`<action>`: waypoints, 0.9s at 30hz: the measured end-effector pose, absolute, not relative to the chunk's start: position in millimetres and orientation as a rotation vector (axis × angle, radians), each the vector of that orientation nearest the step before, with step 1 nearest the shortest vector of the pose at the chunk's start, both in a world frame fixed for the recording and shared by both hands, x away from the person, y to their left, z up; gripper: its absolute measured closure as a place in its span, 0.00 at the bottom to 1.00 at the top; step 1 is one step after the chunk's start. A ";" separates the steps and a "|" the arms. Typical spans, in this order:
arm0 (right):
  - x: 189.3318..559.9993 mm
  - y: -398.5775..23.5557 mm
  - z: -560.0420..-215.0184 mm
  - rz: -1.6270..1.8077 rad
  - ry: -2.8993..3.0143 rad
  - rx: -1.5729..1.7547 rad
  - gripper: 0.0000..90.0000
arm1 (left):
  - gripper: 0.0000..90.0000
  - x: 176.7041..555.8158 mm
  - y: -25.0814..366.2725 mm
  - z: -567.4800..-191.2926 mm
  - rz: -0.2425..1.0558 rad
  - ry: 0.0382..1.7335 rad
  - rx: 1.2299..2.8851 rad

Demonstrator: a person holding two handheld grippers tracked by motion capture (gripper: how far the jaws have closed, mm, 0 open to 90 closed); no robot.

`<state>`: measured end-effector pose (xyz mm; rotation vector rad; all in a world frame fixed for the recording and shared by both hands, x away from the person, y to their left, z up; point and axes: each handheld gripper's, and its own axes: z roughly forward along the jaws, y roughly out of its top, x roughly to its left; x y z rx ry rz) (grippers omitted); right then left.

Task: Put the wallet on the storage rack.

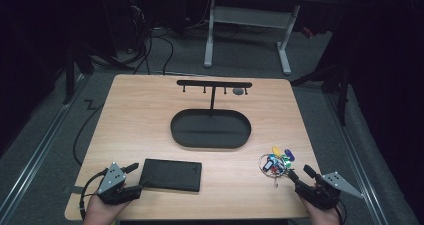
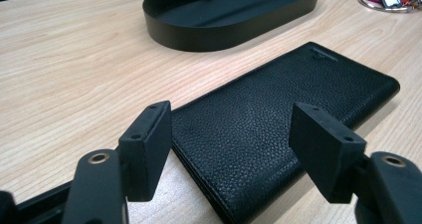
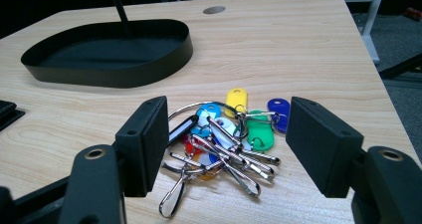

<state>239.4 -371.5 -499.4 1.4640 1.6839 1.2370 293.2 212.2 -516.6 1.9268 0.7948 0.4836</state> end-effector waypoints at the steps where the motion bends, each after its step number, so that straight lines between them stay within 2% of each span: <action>1: 239.8 -371.5 -499.6 1.237 1.686 1.464 0.38 | 0.38 293.3 212.0 -517.0 0.484 0.793 1.932; 10: 240.4 -370.1 -499.8 1.237 1.702 1.457 0.38 | 0.39 291.9 209.4 -517.6 0.483 0.764 1.959; 13: 240.5 -370.2 -500.5 1.236 1.705 1.457 0.38 | 0.42 289.8 205.9 -517.9 0.476 0.720 1.975; 17: 241.0 -370.6 -501.2 1.237 1.706 1.462 0.39 | 0.62 283.4 196.6 -515.3 0.472 0.643 2.005; 21: 241.9 -369.5 -501.6 1.239 1.711 1.460 0.39 | 0.74 273.6 172.9 -511.1 0.443 0.577 2.051; 22: 241.8 -369.0 -501.5 1.239 1.713 1.462 0.39 | 0.74 270.1 163.2 -510.0 0.435 0.547 2.069; 25: 241.8 -368.1 -501.3 1.238 1.717 1.456 0.39 | 0.90 265.9 143.5 -511.7 0.389 0.501 2.130; 27: 241.9 -368.3 -501.5 1.240 1.716 1.458 0.39 | 0.93 265.0 137.5 -513.8 0.379 0.481 2.156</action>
